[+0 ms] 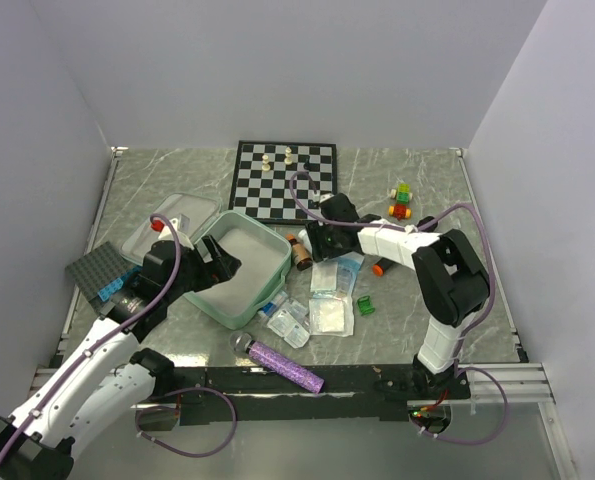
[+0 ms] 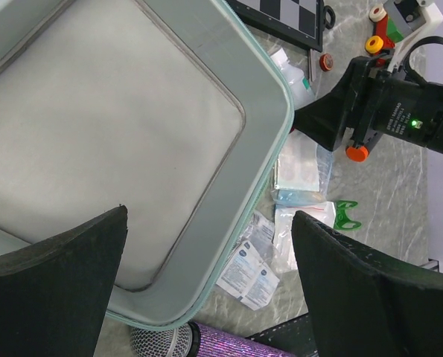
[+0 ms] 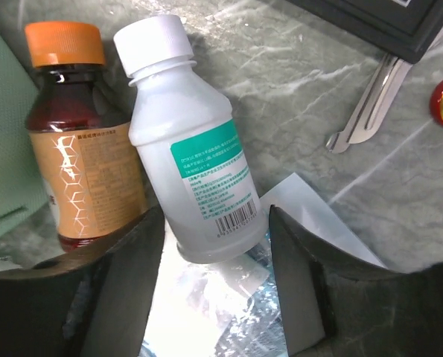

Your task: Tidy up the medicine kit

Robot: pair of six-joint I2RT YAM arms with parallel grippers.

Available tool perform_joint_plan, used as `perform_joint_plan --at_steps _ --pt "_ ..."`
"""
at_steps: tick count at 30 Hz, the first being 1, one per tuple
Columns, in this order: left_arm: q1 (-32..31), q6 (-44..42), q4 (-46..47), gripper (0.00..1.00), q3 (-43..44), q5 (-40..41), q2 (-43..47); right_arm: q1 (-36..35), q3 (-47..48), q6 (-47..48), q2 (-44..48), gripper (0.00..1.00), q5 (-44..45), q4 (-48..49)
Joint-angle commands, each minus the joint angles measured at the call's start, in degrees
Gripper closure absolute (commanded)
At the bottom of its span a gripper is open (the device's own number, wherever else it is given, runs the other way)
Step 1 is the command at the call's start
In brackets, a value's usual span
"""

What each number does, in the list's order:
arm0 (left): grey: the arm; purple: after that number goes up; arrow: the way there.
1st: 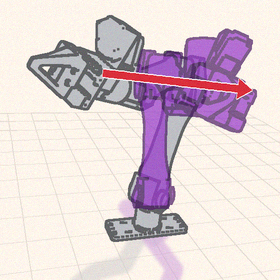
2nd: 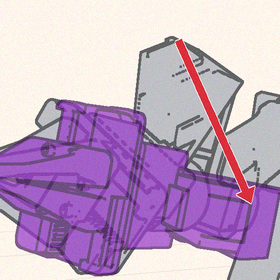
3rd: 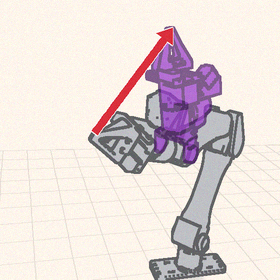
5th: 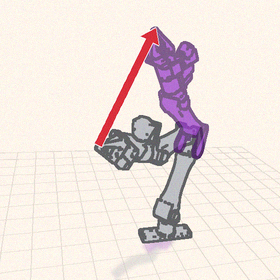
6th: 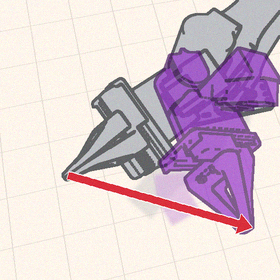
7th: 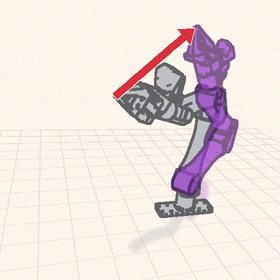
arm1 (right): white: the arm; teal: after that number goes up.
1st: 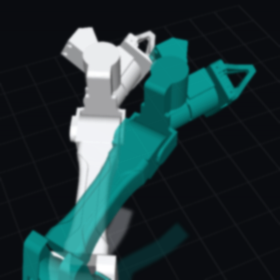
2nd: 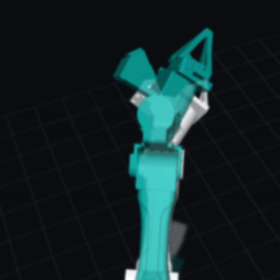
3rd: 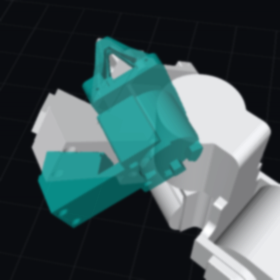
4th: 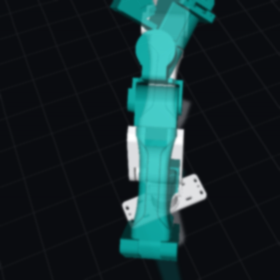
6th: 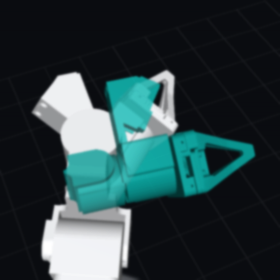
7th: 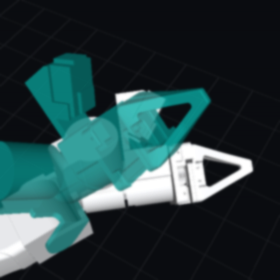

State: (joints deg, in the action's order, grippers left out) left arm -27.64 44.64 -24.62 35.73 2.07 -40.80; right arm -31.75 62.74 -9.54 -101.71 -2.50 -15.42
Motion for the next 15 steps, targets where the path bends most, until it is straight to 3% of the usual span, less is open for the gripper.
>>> perform_joint_plan --at_steps 1,5,9,15 --pt "-0.1 0.1 2.5 0.04 0.9 -1.5 -0.2 -0.4 1.5 0.2 0.9 0.30 2.1 -0.9" --pt "-0.2 0.2 2.0 0.04 0.8 -1.5 -0.2 -0.5 4.8 0.9 -1.7 0.24 2.4 -2.5" --pt "-0.1 0.4 1.6 0.04 0.4 -1.1 0.4 -0.5 6.7 1.7 -4.0 0.24 2.4 -3.0" --pt "-0.2 0.3 1.8 0.04 0.7 -1.0 0.0 -0.5 7.2 2.4 -5.5 0.40 0.7 -2.5"
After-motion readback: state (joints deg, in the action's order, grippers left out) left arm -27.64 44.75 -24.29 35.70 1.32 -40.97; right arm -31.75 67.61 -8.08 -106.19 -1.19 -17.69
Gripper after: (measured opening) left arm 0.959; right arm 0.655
